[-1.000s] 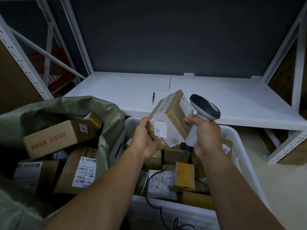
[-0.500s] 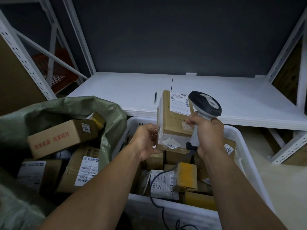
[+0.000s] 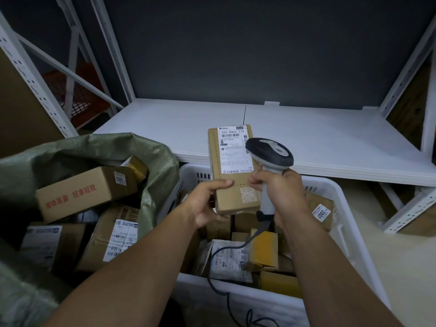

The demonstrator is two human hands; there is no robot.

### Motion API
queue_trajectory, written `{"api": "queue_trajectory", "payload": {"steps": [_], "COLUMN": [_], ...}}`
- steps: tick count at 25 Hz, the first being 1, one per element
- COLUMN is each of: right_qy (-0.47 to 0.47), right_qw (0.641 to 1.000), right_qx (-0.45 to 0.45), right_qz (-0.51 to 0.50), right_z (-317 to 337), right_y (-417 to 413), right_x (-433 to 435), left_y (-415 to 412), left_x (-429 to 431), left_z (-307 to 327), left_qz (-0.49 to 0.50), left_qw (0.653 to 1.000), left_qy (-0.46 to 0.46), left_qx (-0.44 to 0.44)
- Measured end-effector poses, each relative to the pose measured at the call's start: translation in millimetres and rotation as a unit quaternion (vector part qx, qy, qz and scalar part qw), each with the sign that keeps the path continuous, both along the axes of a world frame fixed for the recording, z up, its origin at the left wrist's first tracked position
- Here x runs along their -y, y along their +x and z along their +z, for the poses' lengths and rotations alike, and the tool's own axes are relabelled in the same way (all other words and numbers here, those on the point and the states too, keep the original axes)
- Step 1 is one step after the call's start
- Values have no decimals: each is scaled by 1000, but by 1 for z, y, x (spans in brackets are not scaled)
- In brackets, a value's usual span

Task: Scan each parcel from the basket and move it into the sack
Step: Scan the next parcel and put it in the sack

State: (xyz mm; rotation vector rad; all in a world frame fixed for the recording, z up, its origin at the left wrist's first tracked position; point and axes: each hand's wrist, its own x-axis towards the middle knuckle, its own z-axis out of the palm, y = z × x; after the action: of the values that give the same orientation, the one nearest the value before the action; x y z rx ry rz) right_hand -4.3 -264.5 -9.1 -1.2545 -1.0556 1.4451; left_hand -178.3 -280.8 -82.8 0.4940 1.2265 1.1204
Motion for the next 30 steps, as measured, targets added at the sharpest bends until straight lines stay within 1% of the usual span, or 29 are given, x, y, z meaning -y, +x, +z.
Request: {"api": "queue_trajectory", "payload": {"steps": [2,5,7,9,11,15,19,30], "right_qy": [-5,-11,-13,-9,-11,-15,-14,-22], "right_qw": [1000,996,993,992,990,985,983,982], "right_qx": [-8,-31,-28,-3,0,-11,-1,3], "right_qz": [15,85,117,128,141,171,182,190], "right_z": [3,17,26,33,40,51,55,59], "right_y": [2,5,9,14,20,28,34,44], "right_x": [0,5,8,8,7,4,3,3], "left_y": [-3,-15,-25,-32,-38,-50,-55,-62], "left_x": [0,-2,-4,-5,-4,-5,-6,-8], "left_z": [-3,-9,-15,-21,-27,-36,-42,-50], "left_qz": [16,90,136,160,176,172,171,187], "left_qw": [1000,994,989,984,981,982,981,974], "left_qy": [16,45,43,33,19,3,-6,-20], "left_qx": [-21,-36,-45,-65,-84,-79,-92,-124]}}
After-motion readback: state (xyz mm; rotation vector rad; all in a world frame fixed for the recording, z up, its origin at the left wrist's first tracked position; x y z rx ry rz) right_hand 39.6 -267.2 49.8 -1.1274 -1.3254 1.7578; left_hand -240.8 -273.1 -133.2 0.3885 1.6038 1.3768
